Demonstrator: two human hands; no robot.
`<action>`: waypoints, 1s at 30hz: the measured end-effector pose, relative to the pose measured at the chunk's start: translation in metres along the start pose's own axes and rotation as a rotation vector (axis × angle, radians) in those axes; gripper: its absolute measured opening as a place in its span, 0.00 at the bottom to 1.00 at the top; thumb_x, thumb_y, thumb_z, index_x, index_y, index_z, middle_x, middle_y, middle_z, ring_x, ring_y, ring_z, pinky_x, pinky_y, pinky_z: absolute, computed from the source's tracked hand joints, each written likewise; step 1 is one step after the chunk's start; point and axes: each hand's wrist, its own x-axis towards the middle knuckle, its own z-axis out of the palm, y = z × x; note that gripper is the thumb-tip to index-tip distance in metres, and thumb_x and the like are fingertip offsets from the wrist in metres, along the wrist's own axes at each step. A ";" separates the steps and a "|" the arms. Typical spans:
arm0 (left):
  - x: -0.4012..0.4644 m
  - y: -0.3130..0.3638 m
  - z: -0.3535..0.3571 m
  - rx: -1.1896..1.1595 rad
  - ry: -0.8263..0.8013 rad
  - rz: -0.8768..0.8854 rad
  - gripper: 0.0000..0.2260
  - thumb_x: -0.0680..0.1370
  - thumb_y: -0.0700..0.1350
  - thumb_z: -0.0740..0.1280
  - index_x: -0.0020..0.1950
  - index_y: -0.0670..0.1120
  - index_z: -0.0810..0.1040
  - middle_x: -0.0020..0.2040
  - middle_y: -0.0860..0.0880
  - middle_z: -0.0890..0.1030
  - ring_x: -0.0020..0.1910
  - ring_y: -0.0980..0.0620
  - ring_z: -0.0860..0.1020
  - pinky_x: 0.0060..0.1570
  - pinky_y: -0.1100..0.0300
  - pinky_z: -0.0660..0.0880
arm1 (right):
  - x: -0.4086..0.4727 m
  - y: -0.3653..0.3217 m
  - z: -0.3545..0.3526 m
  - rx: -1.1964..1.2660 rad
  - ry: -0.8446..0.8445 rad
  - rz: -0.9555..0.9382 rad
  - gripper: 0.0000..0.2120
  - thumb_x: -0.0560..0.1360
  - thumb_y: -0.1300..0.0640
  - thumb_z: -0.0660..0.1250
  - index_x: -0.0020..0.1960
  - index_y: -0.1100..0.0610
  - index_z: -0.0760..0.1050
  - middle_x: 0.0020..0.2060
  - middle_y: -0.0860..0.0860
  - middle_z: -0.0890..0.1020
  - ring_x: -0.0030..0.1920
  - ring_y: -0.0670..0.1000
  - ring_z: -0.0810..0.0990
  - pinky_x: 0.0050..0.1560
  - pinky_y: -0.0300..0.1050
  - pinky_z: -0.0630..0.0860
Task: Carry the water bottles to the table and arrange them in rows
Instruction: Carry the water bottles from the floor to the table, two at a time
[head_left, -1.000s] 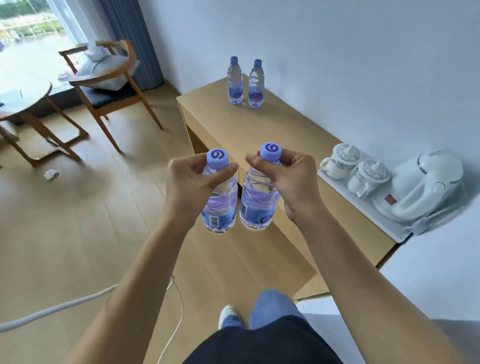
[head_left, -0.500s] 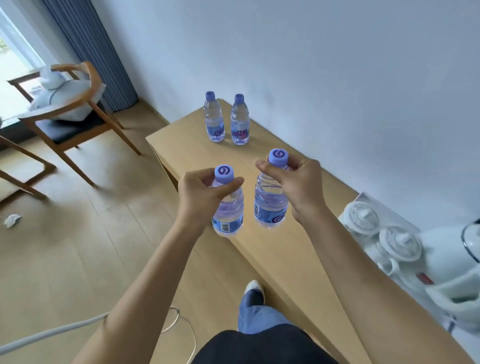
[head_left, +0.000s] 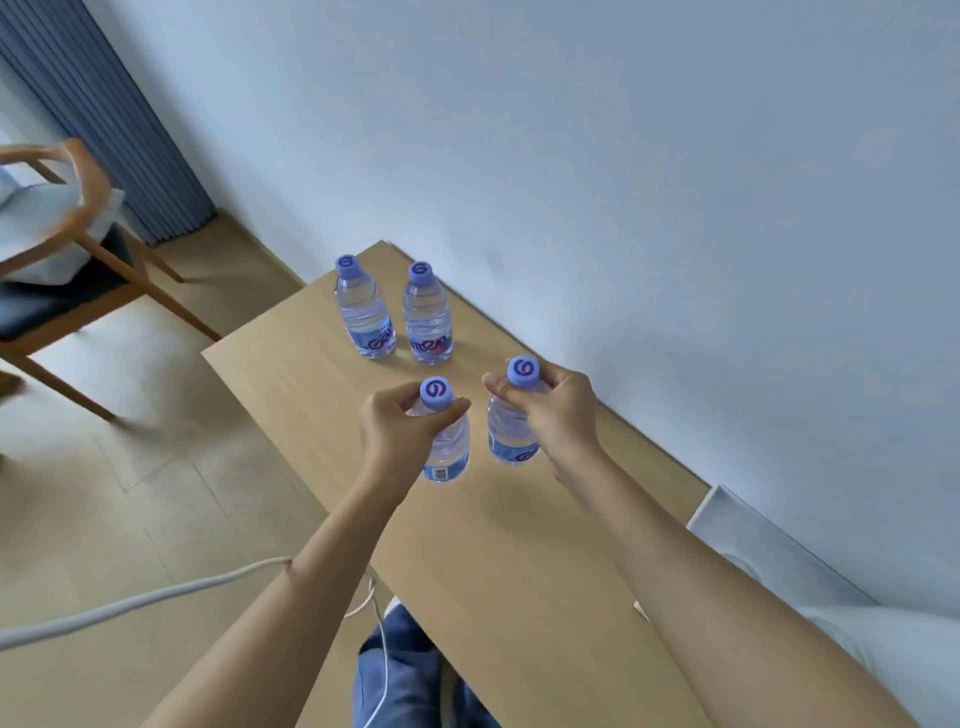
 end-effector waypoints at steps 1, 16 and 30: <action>0.009 -0.002 0.005 0.006 -0.007 -0.006 0.07 0.66 0.46 0.80 0.41 0.49 0.85 0.34 0.57 0.83 0.33 0.61 0.77 0.37 0.66 0.73 | 0.008 0.003 0.001 -0.005 0.007 0.013 0.13 0.64 0.48 0.82 0.39 0.52 0.82 0.38 0.45 0.85 0.41 0.45 0.81 0.48 0.41 0.78; 0.089 -0.014 0.034 0.016 -0.135 0.031 0.06 0.68 0.42 0.79 0.39 0.48 0.83 0.34 0.55 0.83 0.33 0.63 0.77 0.36 0.73 0.73 | 0.068 0.018 0.021 0.004 0.128 0.071 0.13 0.65 0.52 0.82 0.44 0.45 0.81 0.40 0.39 0.85 0.41 0.35 0.82 0.49 0.34 0.79; 0.092 0.000 0.024 0.282 -0.240 0.115 0.18 0.72 0.47 0.76 0.60 0.49 0.79 0.57 0.53 0.80 0.57 0.55 0.77 0.57 0.60 0.72 | 0.061 -0.002 0.008 -0.221 0.079 -0.030 0.27 0.71 0.53 0.77 0.67 0.46 0.72 0.62 0.40 0.71 0.61 0.37 0.66 0.53 0.22 0.63</action>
